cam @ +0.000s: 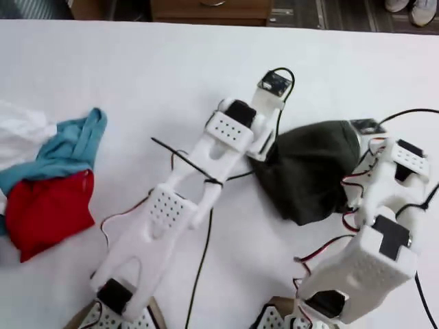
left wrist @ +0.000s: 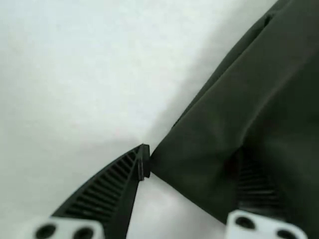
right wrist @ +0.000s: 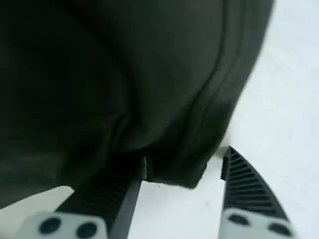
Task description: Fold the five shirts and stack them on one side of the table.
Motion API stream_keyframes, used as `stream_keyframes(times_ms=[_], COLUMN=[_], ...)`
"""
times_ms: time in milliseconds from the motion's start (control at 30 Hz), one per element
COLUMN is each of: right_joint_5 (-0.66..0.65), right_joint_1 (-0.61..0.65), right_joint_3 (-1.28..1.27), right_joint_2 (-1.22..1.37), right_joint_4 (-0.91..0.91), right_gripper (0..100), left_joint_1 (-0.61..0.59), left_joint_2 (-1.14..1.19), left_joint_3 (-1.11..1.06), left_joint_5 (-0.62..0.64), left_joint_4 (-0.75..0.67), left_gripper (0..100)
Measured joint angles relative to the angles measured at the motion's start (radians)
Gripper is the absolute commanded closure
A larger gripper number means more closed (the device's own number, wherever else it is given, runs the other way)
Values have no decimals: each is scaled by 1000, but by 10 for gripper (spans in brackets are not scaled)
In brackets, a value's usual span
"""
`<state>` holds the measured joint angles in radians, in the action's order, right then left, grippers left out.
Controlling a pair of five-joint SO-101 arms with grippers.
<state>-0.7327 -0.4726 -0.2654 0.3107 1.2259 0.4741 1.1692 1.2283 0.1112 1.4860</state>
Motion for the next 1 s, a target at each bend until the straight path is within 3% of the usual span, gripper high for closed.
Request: stream_keyframes(times_ms=[100, 233, 300, 533, 700, 1000], right_joint_5=[2, -3, -17, -26, -38, -275], right_joint_1=[5, 2, 0, 5, -41, -193], right_joint_3=[20, 48, 74, 95, 138, 157], right_joint_2=[31, 46, 55, 58, 58, -34], right_joint_4=[6, 2, 0, 8, 66, 203], right_gripper=[801, 937, 986, 978, 978, 978], left_joint_1=[0, 3, 5, 5, 15, 170], left_joint_2=[0, 2, 2, 3, 5, 5], left_joint_3=[0, 0, 0, 0, 20, 190], left_joint_5=[0, -49, -61, -77, -160, -374], left_joint_4=[0, 0, 0, 0, 0, -6], left_gripper=[801, 989, 979, 980, 980, 980])
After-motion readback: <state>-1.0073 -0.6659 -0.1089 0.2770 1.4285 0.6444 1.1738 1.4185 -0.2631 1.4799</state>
